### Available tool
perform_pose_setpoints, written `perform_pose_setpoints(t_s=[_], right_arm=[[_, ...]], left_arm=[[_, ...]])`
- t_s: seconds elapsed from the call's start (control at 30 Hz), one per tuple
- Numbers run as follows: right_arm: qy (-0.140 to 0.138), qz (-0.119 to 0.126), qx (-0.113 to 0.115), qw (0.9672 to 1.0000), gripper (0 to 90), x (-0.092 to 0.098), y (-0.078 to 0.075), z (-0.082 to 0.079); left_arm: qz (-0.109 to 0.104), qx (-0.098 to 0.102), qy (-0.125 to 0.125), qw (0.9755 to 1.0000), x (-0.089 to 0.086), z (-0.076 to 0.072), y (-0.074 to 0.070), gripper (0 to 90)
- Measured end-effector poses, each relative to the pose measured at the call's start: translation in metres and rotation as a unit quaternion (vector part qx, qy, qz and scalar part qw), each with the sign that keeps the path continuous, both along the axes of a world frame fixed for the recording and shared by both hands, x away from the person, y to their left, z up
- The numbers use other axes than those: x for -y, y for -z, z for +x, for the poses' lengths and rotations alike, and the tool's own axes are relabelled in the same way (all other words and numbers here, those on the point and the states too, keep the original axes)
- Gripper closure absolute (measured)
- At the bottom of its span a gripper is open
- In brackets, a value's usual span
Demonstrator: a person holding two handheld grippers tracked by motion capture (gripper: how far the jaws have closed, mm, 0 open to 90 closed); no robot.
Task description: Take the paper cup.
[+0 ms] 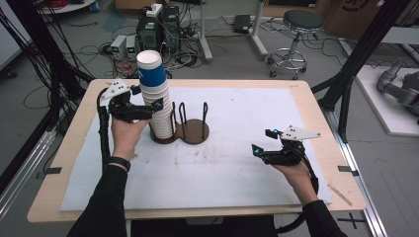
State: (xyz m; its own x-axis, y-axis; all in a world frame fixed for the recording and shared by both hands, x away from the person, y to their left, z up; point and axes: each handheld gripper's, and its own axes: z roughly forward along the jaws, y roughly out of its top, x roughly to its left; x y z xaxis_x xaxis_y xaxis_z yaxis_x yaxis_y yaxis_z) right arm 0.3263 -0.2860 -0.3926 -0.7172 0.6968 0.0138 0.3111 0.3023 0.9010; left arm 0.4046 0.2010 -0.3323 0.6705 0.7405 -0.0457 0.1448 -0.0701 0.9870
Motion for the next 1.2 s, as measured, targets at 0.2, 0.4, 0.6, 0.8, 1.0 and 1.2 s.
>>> perform_pose_setpoints(t_s=[0.2,0.4,0.6,0.8,1.0,1.2], right_arm=[[-0.005,0.000,-0.001,1.0000,20.2,-0.002,0.000,0.000],[-0.009,0.006,0.001,0.9999,20.2,-0.005,-0.002,-0.001],[-0.014,0.015,0.001,0.9998,20.3,-0.009,-0.009,-0.001],[-0.025,0.024,0.010,0.9994,20.2,-0.018,-0.022,0.002],[-0.042,0.024,0.021,0.9986,20.2,-0.035,-0.042,0.013],[-0.068,0.026,0.038,0.9966,20.2,-0.058,-0.069,0.031]], left_arm=[[-0.007,-0.004,0.013,0.9999,0.002,0.011,0.001,6.9],[-0.013,0.001,0.013,0.9998,0.003,0.013,0.001,10.6],[-0.011,0.002,0.015,0.9998,0.003,0.013,0.001,10.9],[-0.012,0.003,0.014,0.9998,0.003,0.013,0.001,11.1],[-0.012,0.003,0.014,0.9998,0.003,0.013,0.001,11.1],[-0.011,0.001,0.011,0.9999,0.004,0.013,0.001,11.2]])
